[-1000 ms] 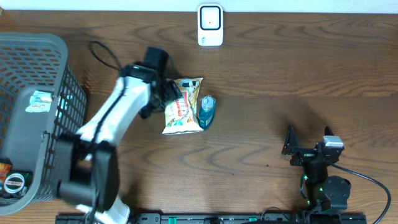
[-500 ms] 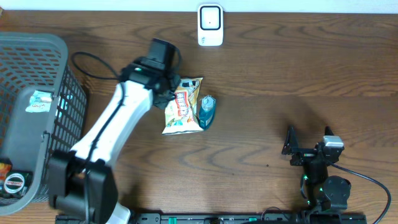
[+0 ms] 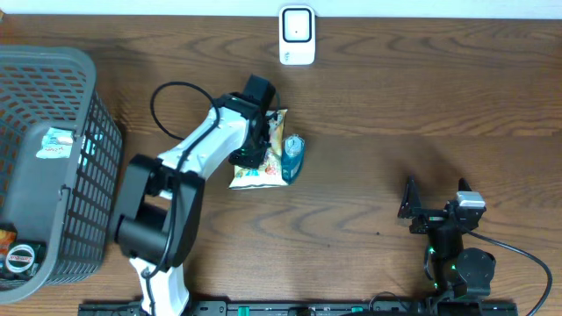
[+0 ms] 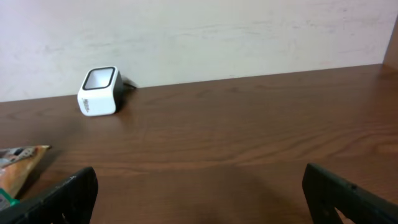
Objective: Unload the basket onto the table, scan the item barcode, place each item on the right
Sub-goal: 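Lower the yellow bag left of the bottle and open the left gripper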
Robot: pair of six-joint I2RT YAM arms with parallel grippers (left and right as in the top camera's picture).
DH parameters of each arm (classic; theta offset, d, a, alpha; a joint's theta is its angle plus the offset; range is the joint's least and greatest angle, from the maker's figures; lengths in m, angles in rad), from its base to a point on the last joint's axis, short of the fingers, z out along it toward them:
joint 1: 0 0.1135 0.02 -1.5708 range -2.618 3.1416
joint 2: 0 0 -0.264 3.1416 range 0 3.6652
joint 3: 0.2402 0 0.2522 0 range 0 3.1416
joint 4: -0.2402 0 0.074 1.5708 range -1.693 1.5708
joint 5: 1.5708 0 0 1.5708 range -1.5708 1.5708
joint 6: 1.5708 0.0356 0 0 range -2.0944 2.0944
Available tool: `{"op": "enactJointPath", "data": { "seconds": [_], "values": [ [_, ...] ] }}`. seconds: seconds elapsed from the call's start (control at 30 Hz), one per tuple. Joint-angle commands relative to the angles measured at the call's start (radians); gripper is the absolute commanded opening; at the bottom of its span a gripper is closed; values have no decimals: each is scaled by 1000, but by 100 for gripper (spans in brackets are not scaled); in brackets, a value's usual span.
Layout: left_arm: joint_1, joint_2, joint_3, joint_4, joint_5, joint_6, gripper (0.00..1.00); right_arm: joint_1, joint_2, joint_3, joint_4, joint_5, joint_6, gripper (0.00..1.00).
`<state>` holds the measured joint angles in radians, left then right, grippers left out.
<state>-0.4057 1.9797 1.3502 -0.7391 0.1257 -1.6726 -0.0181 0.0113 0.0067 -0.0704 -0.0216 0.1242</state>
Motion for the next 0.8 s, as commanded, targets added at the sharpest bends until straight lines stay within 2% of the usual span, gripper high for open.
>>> {"op": "enactJointPath", "data": {
  "seconds": [0.0, 0.03, 0.07, 0.1, 0.17, 0.5, 0.77],
  "values": [
    [0, 101, -11, -6, 74, -42, 24, 19, -5, -1, -5, 8, -9, 99],
    [0, 118, -11, -6, 83, -41, 27, 20, -5, -1, -4, 8, -9, 99],
    [0, 132, -11, -6, 91, -39, 46, 20, -5, -1, -5, 8, -9, 99],
    [0, 143, -11, -6, 98, -23, 73, 20, -5, -1, -4, 8, -9, 99],
    [2, 145, -11, -5, 93, 7, 98, 20, -5, -1, -5, 8, -9, 99],
    [98, 95, 18, 4, 92, 189, 98, 20, -5, -1, -4, 8, -9, 99],
    [207, -139, 90, 5, 118, 326, 98, 20, -5, -1, -5, 8, -9, 99]
  ]
}}
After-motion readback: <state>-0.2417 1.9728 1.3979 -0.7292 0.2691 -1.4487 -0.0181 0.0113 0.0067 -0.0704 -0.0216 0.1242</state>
